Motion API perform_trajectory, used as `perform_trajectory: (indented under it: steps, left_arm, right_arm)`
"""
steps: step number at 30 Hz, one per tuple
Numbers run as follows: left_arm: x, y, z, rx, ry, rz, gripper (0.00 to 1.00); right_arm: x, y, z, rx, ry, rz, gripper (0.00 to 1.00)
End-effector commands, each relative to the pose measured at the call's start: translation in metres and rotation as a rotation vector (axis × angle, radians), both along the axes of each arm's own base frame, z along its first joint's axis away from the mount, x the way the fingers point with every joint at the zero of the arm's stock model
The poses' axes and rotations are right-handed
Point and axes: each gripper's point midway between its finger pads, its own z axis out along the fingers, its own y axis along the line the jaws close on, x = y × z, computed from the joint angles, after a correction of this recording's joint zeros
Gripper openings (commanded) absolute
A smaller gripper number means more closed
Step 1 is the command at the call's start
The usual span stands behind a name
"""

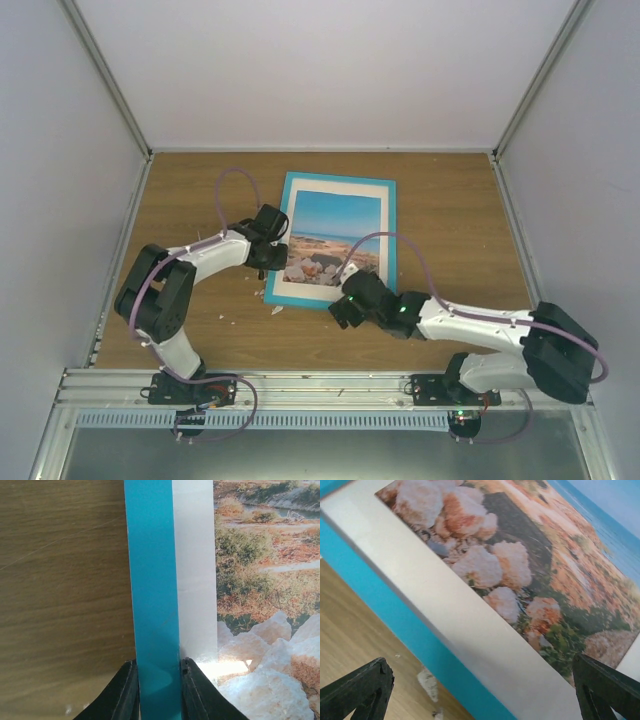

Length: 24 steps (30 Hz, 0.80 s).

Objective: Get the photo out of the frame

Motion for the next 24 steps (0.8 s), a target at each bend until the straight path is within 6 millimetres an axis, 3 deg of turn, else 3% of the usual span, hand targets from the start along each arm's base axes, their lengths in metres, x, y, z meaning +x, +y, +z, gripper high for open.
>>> perform_trajectory:
  steps: [1, 4, 10, 16, 24]
  left_arm:
    - [-0.004, 0.005, 0.027, 0.008, -0.062, 0.009, 0.04]
    - [-0.007, 0.005, 0.036, -0.007, -0.073, 0.012, 0.03]
    - [-0.011, 0.004, 0.053, -0.034, -0.094, 0.015, 0.01]
    - [-0.017, 0.000, 0.062, -0.079, -0.115, 0.014, 0.01]
    - [-0.022, -0.003, 0.060, -0.109, -0.104, 0.012, 0.01]
  right_arm:
    - [-0.006, 0.023, 0.008, -0.141, -0.159, 0.058, 0.99]
    - [-0.022, 0.042, -0.001, -0.277, -0.242, 0.142, 1.00]
    - [-0.030, 0.065, -0.020, -0.472, -0.341, 0.165, 1.00]
    - [-0.017, 0.067, -0.034, -0.609, -0.429, 0.085, 1.00]
    - [-0.005, 0.066, -0.035, -0.690, -0.520, 0.010, 0.99]
